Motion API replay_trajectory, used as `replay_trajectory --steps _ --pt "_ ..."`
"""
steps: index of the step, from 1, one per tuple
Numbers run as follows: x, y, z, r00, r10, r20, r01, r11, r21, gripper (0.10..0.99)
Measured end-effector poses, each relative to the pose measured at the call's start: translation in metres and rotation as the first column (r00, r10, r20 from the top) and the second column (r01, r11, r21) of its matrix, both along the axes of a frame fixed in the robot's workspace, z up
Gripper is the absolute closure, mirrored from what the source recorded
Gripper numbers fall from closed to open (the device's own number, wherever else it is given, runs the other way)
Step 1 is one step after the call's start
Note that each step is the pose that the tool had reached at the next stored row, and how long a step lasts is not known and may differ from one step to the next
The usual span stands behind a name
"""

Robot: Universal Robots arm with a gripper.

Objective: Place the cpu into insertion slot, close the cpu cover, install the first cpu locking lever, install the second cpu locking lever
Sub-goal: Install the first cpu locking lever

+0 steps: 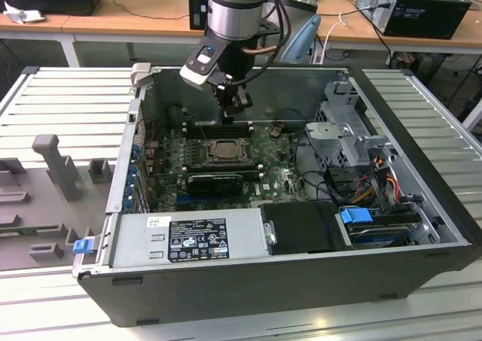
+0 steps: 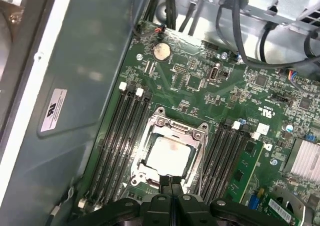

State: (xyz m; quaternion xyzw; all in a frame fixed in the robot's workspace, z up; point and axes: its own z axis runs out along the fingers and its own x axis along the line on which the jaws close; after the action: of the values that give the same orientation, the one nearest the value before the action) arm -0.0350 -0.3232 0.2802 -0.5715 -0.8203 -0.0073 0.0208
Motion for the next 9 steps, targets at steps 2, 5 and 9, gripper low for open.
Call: replay_trajectory --steps 2,5,9 --pt "0.0 0.0 0.0 0.9998 0.02 0.0 -0.02 0.9998 0.0 0.98" --pt "0.0 0.0 0.0 0.999 0.044 0.0 -0.044 0.999 0.0 0.98" --pt "0.0 0.0 0.0 0.9959 0.09 0.0 -0.09 0.9959 0.0 0.98"
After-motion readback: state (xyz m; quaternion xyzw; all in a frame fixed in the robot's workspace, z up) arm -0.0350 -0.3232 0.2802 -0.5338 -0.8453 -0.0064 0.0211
